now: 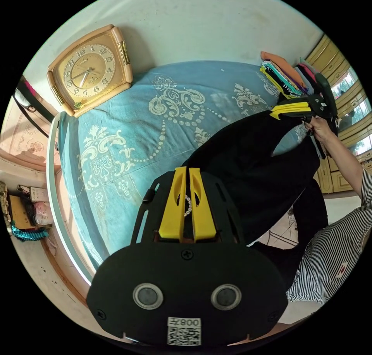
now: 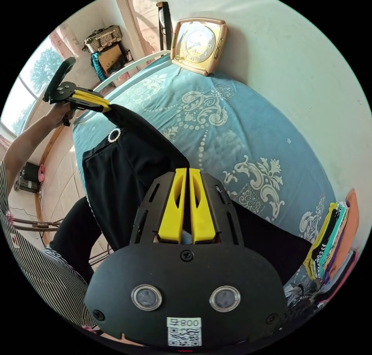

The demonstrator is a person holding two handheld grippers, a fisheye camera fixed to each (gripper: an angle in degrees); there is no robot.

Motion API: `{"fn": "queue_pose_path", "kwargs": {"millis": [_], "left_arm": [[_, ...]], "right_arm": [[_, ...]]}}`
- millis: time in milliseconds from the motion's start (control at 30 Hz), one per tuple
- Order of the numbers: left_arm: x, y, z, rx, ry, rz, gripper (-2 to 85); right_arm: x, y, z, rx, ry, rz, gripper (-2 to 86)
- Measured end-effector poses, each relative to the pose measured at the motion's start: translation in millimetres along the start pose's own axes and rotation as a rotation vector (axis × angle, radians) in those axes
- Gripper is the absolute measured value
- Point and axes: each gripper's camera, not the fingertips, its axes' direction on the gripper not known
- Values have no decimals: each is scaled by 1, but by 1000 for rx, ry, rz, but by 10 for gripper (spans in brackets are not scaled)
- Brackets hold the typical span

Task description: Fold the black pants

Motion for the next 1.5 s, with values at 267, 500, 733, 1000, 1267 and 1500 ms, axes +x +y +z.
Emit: {"fn": "queue_pose_path", "kwargs": {"millis": [267,500,733,1000,1267,1500], "left_arm": [[43,75,-16,-48,-1,11,12],[58,146,-19,-74,20,-12,7],[59,199,-14,-93,43,-29,5],[58,259,0,-110,87,-24,5],[53,304,12,-133,96,-10,5],[43,340,21,-138,93,-14,6]], "right_arm": [[-67,58,3,-28,-19,-11,5],[-132,106,33,-99,-51,-69,6],[-181,138,72,-160,-54,-112,6],[-211,175,118,-206,-100,-107,6],[-233,205,165,-249,-132,-106,6],[-242,229,208,-278,-151,-85,6]]}}
